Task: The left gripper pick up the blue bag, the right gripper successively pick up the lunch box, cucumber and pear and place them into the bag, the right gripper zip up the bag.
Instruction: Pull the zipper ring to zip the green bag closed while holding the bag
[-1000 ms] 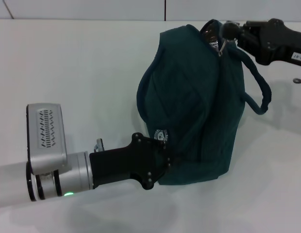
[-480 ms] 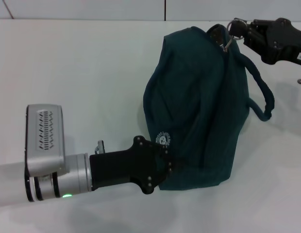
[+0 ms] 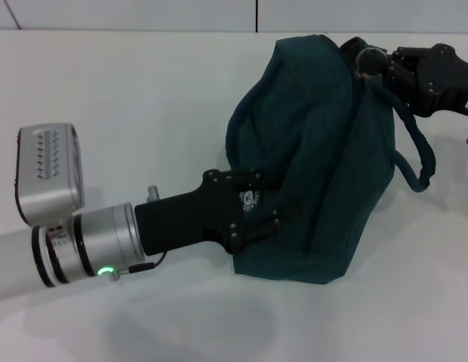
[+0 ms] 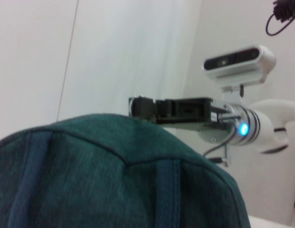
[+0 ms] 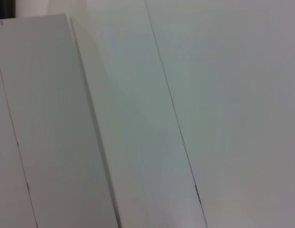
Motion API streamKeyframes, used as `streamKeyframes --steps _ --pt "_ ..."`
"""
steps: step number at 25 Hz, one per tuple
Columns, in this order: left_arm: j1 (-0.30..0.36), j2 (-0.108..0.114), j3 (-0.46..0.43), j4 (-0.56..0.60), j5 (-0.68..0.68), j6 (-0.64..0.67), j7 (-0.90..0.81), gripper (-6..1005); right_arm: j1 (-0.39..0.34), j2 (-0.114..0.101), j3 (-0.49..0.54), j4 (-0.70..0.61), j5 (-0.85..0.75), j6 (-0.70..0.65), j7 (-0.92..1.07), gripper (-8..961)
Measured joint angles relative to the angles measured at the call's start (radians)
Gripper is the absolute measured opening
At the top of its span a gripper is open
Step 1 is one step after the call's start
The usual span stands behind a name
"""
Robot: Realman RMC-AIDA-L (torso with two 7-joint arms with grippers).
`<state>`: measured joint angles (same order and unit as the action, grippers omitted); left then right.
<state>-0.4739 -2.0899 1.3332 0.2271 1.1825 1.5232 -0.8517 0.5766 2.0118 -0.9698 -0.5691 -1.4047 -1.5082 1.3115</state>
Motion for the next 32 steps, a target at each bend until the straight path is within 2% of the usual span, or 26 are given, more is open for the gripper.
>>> streamKeyframes --steps 6,12,17,20,25,32 --pt "-0.009 -0.003 0.0 0.042 -0.025 0.0 -0.073 435 -0.003 0.001 -0.015 0.0 -0.001 -0.003 -0.012 8" --pt "-0.009 -0.004 -0.001 0.061 -0.064 -0.012 -0.118 644 -0.006 0.002 -0.027 0.001 -0.002 -0.003 -0.023 8" --pt "-0.008 -0.004 0.003 0.056 -0.076 -0.027 -0.097 741 -0.009 0.002 -0.028 0.003 -0.001 -0.003 -0.023 8" --pt "-0.008 -0.005 0.007 0.055 -0.073 -0.027 -0.079 537 -0.011 0.002 -0.028 0.003 0.002 -0.003 -0.023 8" --pt "-0.002 -0.007 0.006 0.055 -0.077 -0.028 -0.055 297 -0.011 0.003 -0.027 0.003 0.004 -0.003 -0.023 8" --pt "0.0 -0.005 0.003 0.055 -0.078 -0.027 -0.042 155 -0.011 0.004 -0.027 0.003 0.005 -0.003 -0.023 9"
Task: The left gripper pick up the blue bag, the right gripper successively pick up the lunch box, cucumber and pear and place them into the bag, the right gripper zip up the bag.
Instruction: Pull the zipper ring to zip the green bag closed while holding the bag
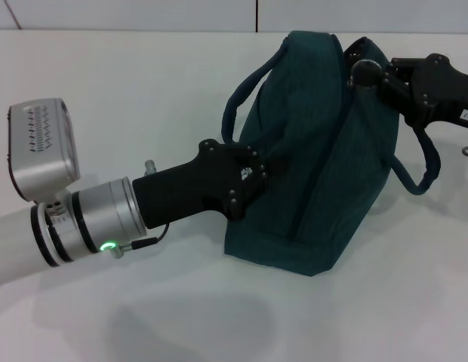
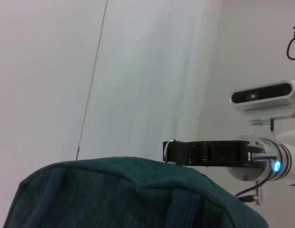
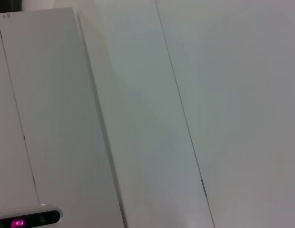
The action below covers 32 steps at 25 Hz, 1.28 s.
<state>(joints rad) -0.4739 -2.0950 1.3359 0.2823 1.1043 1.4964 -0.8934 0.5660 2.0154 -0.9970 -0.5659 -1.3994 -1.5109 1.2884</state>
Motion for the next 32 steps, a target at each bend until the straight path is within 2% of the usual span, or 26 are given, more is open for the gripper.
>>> streamKeyframes --steps 4,7,14,17,22,32 --pt "0.0 0.004 0.004 0.003 0.008 0.007 0.031 74 0.0 0.0 0.0 0.0 0.002 -0.005 0.001 9" --pt "-0.001 0.012 0.005 0.01 0.032 0.024 0.046 58 0.001 0.0 0.008 0.0 0.008 -0.039 0.005 9" --pt "-0.009 0.068 0.004 0.029 0.097 0.122 0.054 57 0.001 -0.005 0.011 -0.009 0.041 -0.081 0.009 9" --pt "-0.002 0.08 0.004 0.053 0.111 0.136 0.051 63 0.0 -0.008 0.013 -0.005 0.042 -0.061 0.007 9" --pt "0.003 0.093 0.006 0.064 0.124 0.141 0.055 73 0.0 -0.008 0.009 -0.003 0.034 -0.007 0.001 9" --pt "0.0 0.097 0.001 0.065 0.192 0.143 0.056 94 -0.005 -0.006 0.005 0.009 0.03 0.078 -0.053 9"
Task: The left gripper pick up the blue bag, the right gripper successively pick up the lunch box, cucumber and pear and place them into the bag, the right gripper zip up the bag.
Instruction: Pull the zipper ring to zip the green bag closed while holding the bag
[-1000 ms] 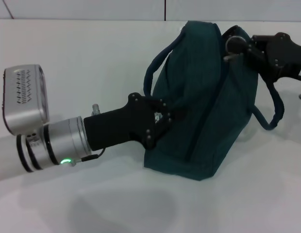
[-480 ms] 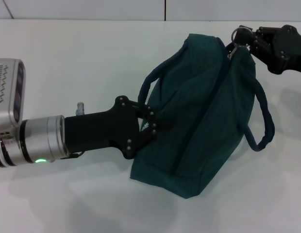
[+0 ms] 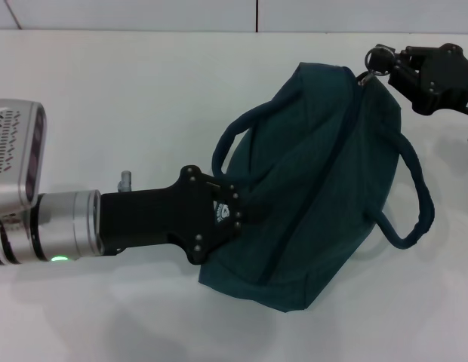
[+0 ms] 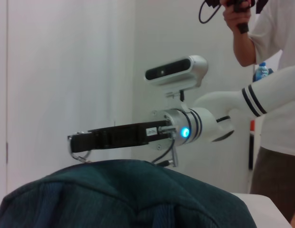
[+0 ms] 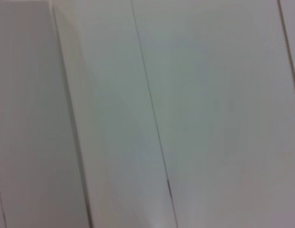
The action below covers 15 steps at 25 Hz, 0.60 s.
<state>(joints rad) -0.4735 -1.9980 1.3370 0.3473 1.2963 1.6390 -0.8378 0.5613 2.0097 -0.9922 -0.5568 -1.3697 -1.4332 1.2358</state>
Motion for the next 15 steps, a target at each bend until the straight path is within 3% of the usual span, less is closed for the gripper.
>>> streamKeyframes --steps 15 --pt "-0.007 0.022 0.005 -0.001 0.035 0.063 0.005 124 -0.002 0.005 -0.001 0.016 0.003 0.086 -0.066 9"
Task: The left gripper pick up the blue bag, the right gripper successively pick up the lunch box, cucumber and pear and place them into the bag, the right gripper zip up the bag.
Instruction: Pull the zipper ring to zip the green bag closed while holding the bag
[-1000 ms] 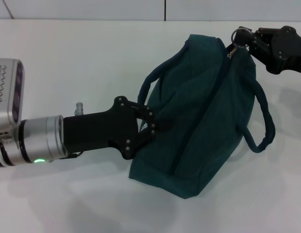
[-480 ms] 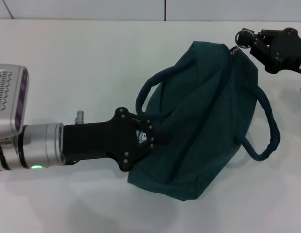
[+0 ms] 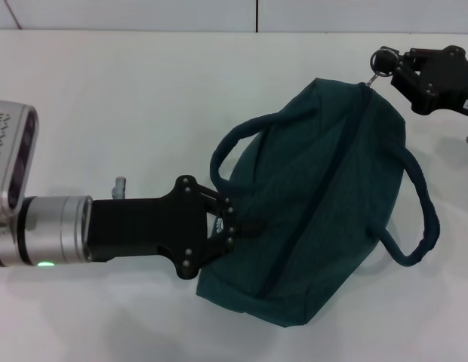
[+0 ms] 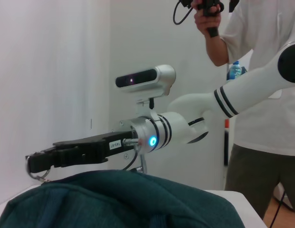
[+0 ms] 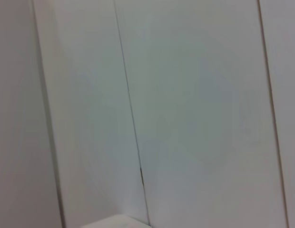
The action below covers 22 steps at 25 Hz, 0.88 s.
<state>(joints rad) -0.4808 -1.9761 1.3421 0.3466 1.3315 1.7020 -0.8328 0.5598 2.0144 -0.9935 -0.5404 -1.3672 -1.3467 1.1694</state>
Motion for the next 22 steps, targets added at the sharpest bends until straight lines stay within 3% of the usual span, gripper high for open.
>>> streamKeyframes --steps 11,22 --pt "-0.007 -0.007 -0.02 0.0 -0.005 -0.023 0.004 146 0.005 0.0 -0.034 0.026 0.0 -0.006 -0.008 9" --pt "-0.036 0.01 -0.061 0.024 0.002 -0.108 0.005 169 -0.061 -0.008 -0.03 0.023 0.01 -0.125 0.0 9"
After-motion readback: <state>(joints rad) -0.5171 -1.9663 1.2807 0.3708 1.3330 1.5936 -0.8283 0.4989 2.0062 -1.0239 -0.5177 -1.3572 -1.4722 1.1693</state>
